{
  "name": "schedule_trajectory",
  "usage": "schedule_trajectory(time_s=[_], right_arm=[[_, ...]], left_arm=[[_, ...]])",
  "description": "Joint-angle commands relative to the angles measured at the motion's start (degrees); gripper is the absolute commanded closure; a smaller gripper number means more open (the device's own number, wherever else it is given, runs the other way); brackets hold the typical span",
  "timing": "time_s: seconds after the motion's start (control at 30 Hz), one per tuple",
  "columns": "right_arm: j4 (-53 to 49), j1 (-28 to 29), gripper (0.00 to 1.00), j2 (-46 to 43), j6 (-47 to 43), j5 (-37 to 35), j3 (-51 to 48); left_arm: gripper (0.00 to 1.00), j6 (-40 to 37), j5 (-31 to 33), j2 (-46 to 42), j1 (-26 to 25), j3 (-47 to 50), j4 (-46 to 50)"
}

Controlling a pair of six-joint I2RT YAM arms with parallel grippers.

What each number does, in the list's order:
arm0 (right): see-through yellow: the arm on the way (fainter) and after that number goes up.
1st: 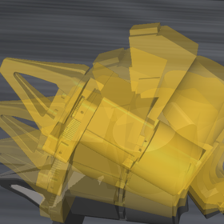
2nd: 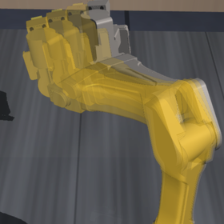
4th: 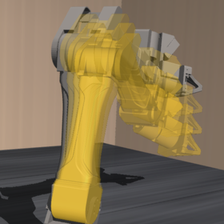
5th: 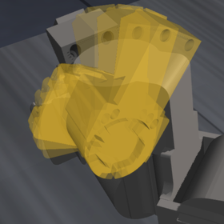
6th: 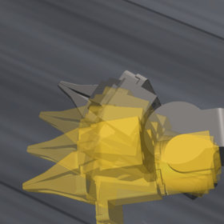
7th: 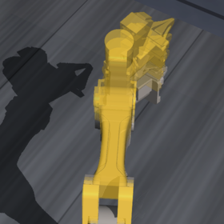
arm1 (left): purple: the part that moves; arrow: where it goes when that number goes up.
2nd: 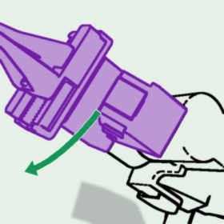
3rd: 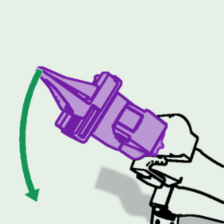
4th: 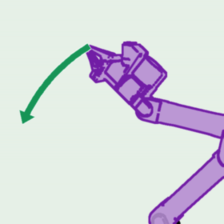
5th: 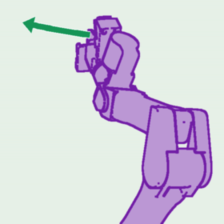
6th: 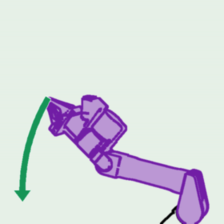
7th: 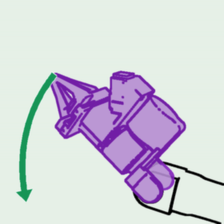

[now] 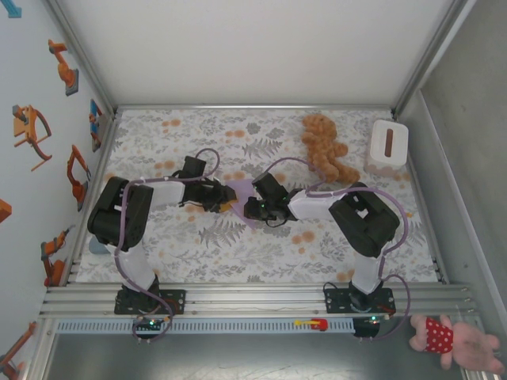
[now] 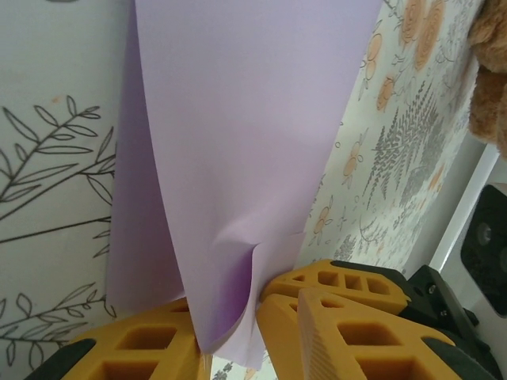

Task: Fold a paper plane with a square sheet of paper (pick it up from the middle)
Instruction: Fourth fold the wing at the center of the table.

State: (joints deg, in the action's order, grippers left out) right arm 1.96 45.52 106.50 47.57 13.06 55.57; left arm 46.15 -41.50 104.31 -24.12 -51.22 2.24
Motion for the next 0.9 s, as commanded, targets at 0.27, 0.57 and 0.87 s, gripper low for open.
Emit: schedule_trajectory(time_s=[0.27, 0.57, 0.87], right_arm=[[-1.42, -0.86, 0.86, 0.75, -0.77, -0.49, -0.64], [-1.84, -0.91, 0.83, -1.56, -4.00, -1.02, -0.12], [-9.32, -0.95, 0.45, -8.51, -13.62, -12.39, 0.86]], left_arm=[[0.71, -2.82, -1.67, 1.82, 1.35, -1.95, 2.73], [0.87, -2.65, -1.80, 1.58, 1.80, -1.69, 2.55], [0.92, 2.12, 3.49, -2.69, 1.59, -1.15, 4.17]])
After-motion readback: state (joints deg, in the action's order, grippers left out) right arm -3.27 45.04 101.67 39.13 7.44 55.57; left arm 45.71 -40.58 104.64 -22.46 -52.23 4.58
